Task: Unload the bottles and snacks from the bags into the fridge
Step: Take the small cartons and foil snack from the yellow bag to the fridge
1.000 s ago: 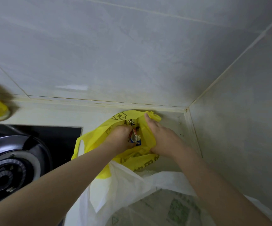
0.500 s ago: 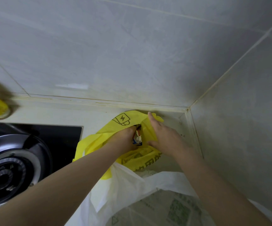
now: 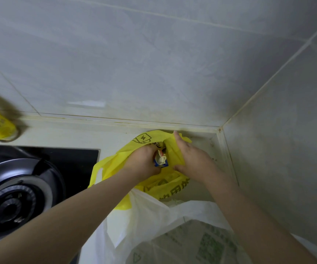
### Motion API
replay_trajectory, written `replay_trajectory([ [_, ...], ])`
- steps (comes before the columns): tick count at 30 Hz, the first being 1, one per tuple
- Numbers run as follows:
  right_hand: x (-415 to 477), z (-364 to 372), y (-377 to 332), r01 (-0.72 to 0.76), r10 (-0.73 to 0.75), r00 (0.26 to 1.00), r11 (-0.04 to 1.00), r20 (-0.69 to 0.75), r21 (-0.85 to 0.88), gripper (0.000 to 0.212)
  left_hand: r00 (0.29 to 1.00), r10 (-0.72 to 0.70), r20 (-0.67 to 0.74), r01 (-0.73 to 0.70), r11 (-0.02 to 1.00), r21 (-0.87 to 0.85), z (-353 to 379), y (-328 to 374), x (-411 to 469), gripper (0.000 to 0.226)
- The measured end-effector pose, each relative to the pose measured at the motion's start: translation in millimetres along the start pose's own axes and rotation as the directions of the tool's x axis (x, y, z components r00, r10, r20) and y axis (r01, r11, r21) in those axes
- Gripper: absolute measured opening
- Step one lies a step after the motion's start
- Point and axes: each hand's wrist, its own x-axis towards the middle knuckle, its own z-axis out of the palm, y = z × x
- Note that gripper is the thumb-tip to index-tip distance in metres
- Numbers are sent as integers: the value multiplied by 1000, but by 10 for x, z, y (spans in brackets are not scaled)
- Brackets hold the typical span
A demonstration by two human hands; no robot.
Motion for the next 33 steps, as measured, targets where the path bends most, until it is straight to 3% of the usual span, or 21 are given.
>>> replay_trajectory([
  [7,-3,-29,-37,0,0,1000,1000,3,-24,94,988,79,-133,-83,996,-25,-263,-26,-218,28],
  [15,319,-23,-131,149,-151,987,988,-51,-45,59,980,36,-195,-43,998,-34,-533,-133,-247,52],
  [27,806,86,-225,58,-58,998,998,24,17,96,974,-50,-222,52,999,2,-627,-473,-114,45],
  [33,906,198,-294,42,-41,998,999,-49,3,96,973,-69,-221,74,997,16,-655,-569,-111,58],
])
